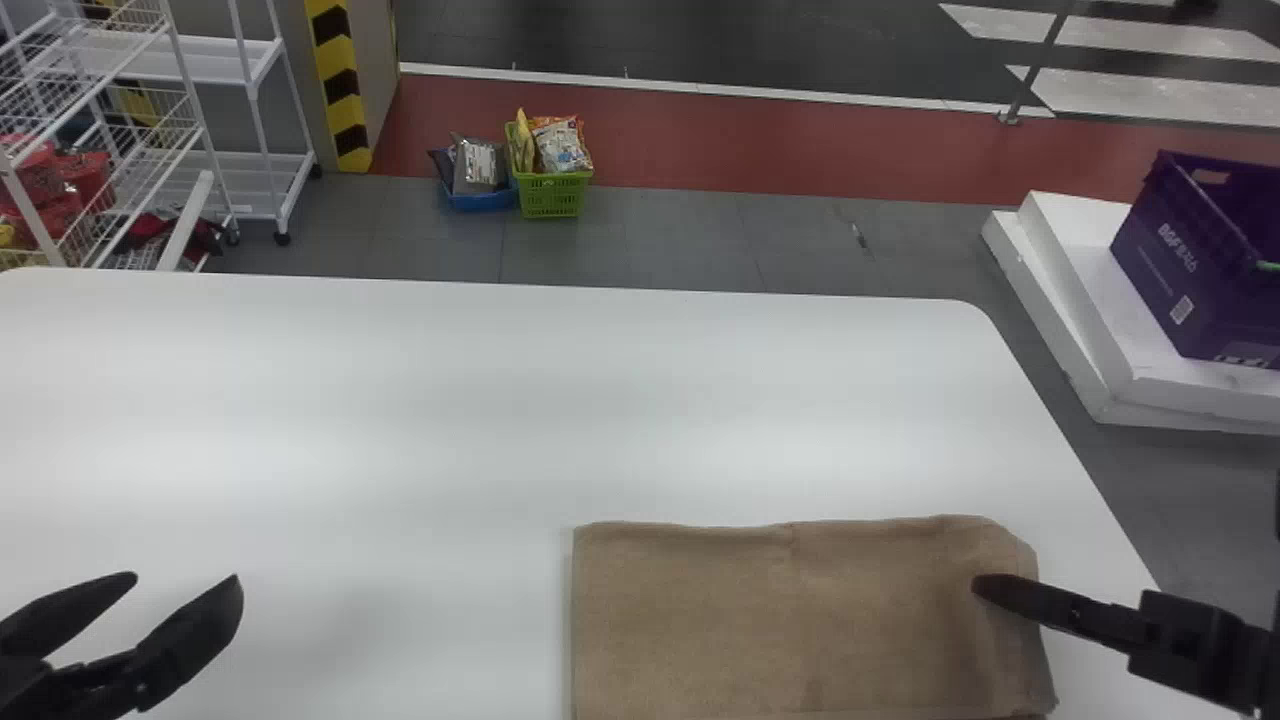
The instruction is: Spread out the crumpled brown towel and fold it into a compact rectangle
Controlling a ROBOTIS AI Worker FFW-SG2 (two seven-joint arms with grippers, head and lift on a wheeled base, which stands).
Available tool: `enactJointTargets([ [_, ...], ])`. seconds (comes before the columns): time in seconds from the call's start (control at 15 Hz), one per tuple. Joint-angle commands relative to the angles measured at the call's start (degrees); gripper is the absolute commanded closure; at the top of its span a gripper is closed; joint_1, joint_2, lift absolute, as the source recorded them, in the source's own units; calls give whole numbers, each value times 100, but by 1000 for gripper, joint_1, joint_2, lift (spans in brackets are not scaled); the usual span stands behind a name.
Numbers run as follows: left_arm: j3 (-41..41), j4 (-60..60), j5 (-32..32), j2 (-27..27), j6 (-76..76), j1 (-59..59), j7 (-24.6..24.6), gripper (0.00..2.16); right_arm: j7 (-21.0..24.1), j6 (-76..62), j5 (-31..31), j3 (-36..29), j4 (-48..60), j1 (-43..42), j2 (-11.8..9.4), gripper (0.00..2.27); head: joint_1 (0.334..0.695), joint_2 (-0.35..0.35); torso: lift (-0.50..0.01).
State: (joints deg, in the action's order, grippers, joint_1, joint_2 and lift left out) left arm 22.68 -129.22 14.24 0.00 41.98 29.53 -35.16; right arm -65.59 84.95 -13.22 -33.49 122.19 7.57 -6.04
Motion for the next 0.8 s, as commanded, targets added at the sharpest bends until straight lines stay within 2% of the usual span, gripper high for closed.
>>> enactJointTargets([
  [0.0, 9, 2, 0, -15, 0, 0, 0, 76, -24, 45, -216, 114, -2, -10, -2, 559, 695, -143, -127],
  [0.33, 26, 64, 0, -15, -35, 0, -8, 76, -252, 220, -366, 18, 33, -45, -38, 539, 695, -141, -127],
  [0.73, 18, 72, 0, -15, -35, -18, -8, 76, -305, 238, -375, -70, 50, 51, -55, 556, 695, -156, -127],
])
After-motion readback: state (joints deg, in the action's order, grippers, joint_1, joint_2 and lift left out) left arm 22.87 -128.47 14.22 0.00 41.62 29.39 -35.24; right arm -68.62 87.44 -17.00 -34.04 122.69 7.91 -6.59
